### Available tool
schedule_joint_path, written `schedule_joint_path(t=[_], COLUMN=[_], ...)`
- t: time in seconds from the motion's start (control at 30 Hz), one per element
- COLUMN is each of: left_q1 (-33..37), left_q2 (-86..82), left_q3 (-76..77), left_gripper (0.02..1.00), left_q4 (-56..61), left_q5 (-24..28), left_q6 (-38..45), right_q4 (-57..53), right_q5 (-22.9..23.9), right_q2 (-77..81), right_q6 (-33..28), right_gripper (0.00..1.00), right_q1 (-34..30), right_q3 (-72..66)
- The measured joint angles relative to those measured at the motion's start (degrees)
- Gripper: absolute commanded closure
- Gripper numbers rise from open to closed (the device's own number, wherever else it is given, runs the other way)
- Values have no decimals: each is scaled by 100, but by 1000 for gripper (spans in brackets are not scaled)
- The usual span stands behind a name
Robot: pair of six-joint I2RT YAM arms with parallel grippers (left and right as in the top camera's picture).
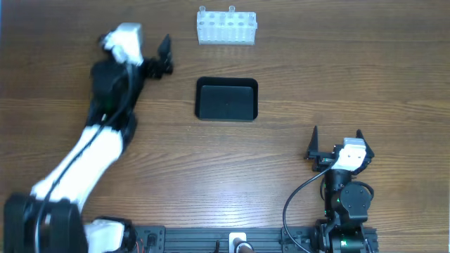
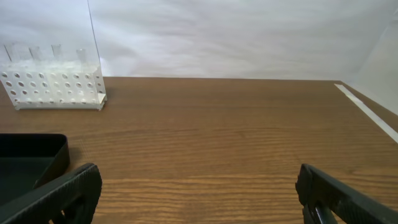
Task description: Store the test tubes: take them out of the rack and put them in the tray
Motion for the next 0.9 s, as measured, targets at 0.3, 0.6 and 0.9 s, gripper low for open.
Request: schedule_joint_path(t=[0.3, 0.6, 0.9], left_q1=[-629, -890, -911], left_q2=[2155, 3456, 4120], left_q3=[2684, 4389, 5036], left_gripper=[20, 20, 20], left_q4=[-1541, -2455, -2662], left_q5=[-511, -837, -975], left_q6=[2, -4, -7], right_q4=[0, 0, -2], right_q5=[2, 0, 0], right_q2=[0, 0, 0], right_q6=[0, -2, 2], right_gripper=[9, 7, 9], right_q1=[0, 0, 0], right_q3=[0, 0, 0])
